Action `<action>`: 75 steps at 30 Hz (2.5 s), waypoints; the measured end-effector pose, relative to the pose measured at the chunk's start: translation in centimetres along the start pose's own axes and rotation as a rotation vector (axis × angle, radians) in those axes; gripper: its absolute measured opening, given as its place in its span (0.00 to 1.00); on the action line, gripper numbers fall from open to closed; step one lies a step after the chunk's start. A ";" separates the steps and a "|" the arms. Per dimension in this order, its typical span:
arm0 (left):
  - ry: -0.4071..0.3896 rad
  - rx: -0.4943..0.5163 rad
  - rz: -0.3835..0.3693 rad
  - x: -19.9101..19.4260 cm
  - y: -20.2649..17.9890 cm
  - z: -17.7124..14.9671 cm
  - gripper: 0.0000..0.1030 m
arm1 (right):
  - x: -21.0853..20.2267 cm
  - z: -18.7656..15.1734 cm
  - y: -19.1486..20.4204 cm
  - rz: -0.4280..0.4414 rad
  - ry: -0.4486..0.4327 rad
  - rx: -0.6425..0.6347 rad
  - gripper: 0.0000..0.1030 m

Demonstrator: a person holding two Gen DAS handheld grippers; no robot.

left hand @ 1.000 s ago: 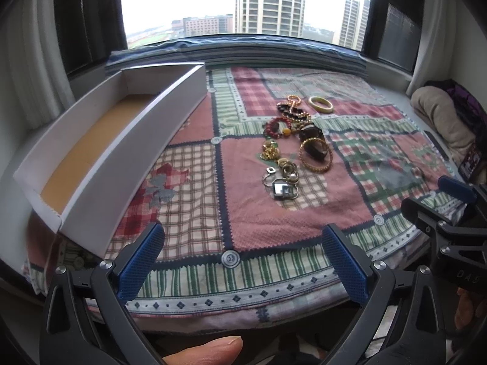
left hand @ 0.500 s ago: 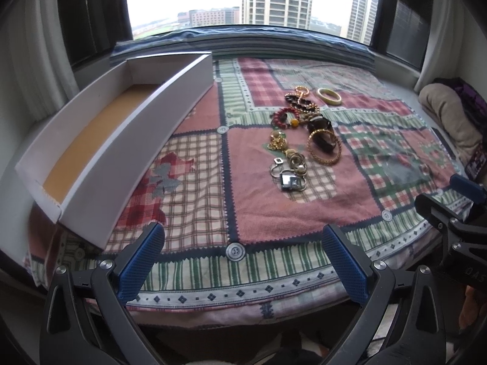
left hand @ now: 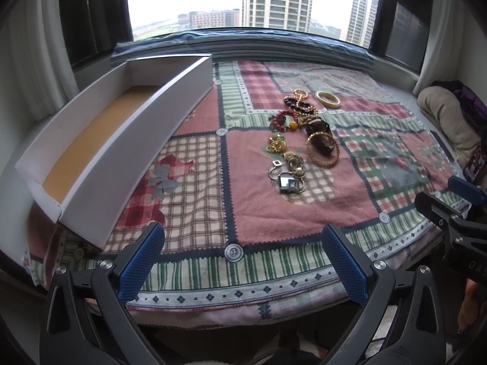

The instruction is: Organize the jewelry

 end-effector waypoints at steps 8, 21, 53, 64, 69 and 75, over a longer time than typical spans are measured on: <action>-0.009 0.029 -0.010 -0.2 -1.0 0.0 1.00 | -0.1 -0.1 -0.1 0.014 -0.004 0.016 0.87; 0.009 0.051 -0.021 0.2 -1.9 -0.5 1.00 | 0.3 -0.3 -0.2 0.027 0.007 0.033 0.87; 0.287 0.124 -0.086 19.6 -7.8 3.0 0.76 | 5.2 -2.6 -4.9 0.034 0.110 0.148 0.87; 0.282 -0.023 -0.205 16.1 -4.8 2.8 0.15 | 7.2 -3.1 -6.7 0.034 0.137 0.188 0.87; 0.231 -0.099 -0.232 12.2 -1.7 3.5 0.15 | 7.5 -2.7 -6.5 0.050 0.136 0.187 0.87; 0.161 -0.163 -0.228 9.5 1.5 4.4 0.15 | 10.0 -0.2 -5.7 0.131 0.129 0.155 0.87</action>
Point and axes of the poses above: each gripper's, at about its wrist camera, not at the fingertips, and x roughly the way its jaws point, y to its left, z to its top, the point moved 8 cm from there along x, roughly the way its jaws point, and after that the axes turned 4 degrees about -y, right-handed, at the moved point
